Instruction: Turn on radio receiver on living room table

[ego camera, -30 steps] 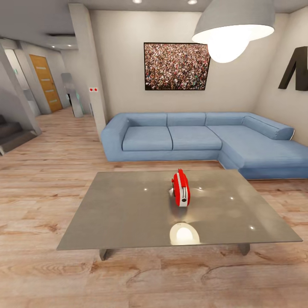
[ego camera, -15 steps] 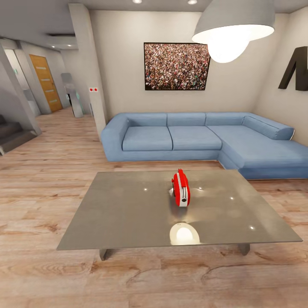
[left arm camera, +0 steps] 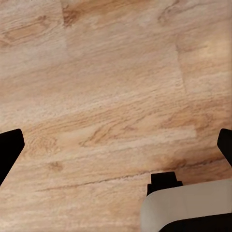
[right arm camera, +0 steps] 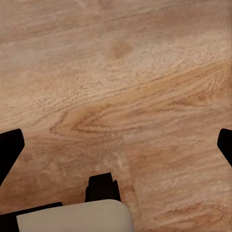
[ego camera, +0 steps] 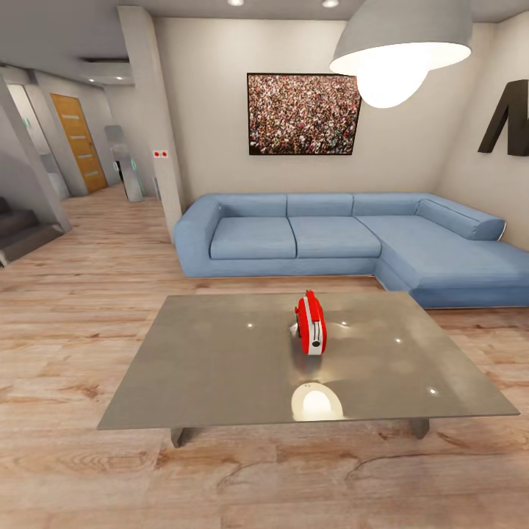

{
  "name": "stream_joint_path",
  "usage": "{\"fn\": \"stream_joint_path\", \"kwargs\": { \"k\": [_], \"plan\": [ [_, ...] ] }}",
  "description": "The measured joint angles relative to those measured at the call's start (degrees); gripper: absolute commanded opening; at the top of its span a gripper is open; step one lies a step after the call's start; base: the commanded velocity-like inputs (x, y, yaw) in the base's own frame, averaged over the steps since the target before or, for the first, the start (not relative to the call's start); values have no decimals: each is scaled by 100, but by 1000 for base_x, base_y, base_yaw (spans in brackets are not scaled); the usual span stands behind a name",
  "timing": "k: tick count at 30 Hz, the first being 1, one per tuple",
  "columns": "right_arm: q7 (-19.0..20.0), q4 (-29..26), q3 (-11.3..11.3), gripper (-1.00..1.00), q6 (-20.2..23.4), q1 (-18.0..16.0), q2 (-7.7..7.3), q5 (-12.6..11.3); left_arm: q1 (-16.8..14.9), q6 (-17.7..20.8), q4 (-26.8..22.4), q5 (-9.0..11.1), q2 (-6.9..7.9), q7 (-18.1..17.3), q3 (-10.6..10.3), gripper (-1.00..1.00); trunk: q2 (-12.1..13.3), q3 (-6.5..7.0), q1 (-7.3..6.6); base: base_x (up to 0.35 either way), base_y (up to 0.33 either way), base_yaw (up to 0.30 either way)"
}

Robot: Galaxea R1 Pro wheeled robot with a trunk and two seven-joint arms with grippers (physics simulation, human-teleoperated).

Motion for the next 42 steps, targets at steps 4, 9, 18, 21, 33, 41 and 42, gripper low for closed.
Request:
{"fn": "stream_joint_path", "kwargs": {
  "k": [4,9,18,21,33,41,42],
  "plan": [
    [0,0,0,100,1,0,0,0,0,0,0,0,-2,1,0,100,0,0,0,0,0,0],
    [0,0,0,100,1,0,0,0,0,0,0,0,-2,1,0,100,0,0,0,0,0,0],
    [0,0,0,100,-3,0,0,0,0,0,0,0,-1,1,0,100,0,0,0,0,0,0],
    [0,0,0,100,0,0,0,-2,0,0,0,0,1,1,0,100,0,0,0,0,0,0],
    [0,0,0,100,0,0,0,0,0,0,0,0,1,1,0,100,0,0,0,0,0,0],
    [0,0,0,100,0,0,0,0,0,0,0,0,-3,1,0,100,0,0,0,0,0,0],
    [0,0,0,100,-8,0,0,-6,0,0,0,0,-1,-1,0,100,0,0,0,0,0,0]
  ]
}}
